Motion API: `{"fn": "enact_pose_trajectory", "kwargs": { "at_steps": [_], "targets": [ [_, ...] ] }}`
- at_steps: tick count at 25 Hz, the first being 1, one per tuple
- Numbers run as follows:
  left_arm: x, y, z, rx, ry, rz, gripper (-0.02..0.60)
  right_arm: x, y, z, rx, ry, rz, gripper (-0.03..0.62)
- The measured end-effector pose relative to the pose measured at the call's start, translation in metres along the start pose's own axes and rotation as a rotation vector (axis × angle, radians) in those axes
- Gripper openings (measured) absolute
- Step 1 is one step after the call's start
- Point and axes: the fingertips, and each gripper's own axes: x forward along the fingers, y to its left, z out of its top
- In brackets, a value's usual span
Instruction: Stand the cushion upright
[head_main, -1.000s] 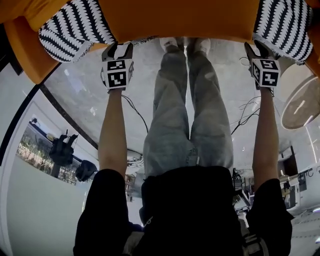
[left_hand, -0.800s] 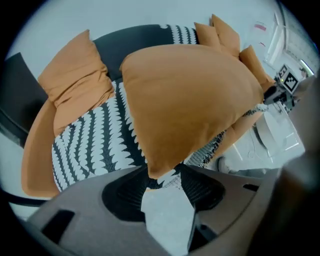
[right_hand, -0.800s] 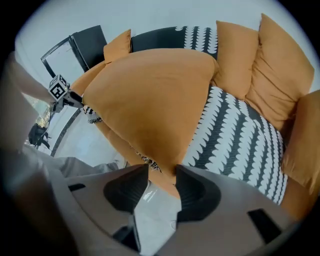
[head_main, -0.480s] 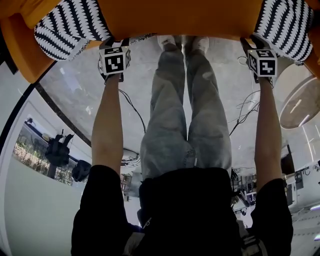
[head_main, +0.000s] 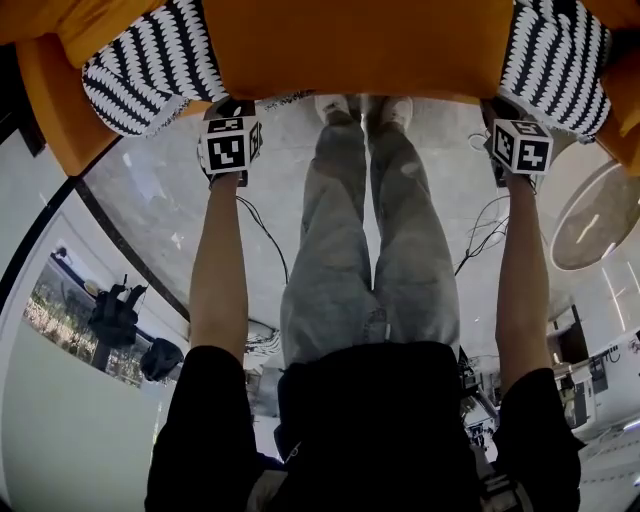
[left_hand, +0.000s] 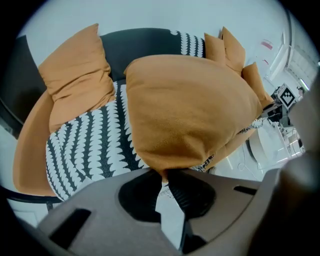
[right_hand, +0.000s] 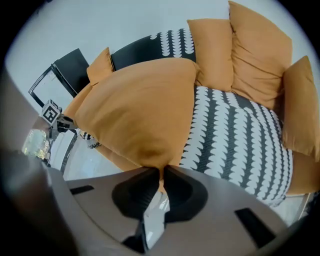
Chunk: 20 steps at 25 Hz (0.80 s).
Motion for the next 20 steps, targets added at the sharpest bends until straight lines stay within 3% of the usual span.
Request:
{"fn": "enact_pose_trajectory", "kwargs": {
  "at_steps": [10, 16, 20],
  "targets": [
    [-0.063, 0.008, 0.037, -0.071, -0.111, -0.006, 0.04, -0.054, 0.006, 0.041, 0.108, -0.111, -0.01, 0.025],
    [-0.109, 0.016, 0.081, -0.145, -0.188, -0.008, 0.038, -0.096, 0.005, 0.085, 0.11, -0.165, -0.011, 0.025],
    [-0.132, 0.025, 0.107, -0.155, -0.221, -0.01, 0.038, -0.117, 0.007, 0.114, 0.134, -0.212, -0.011, 0.025]
  ]
}}
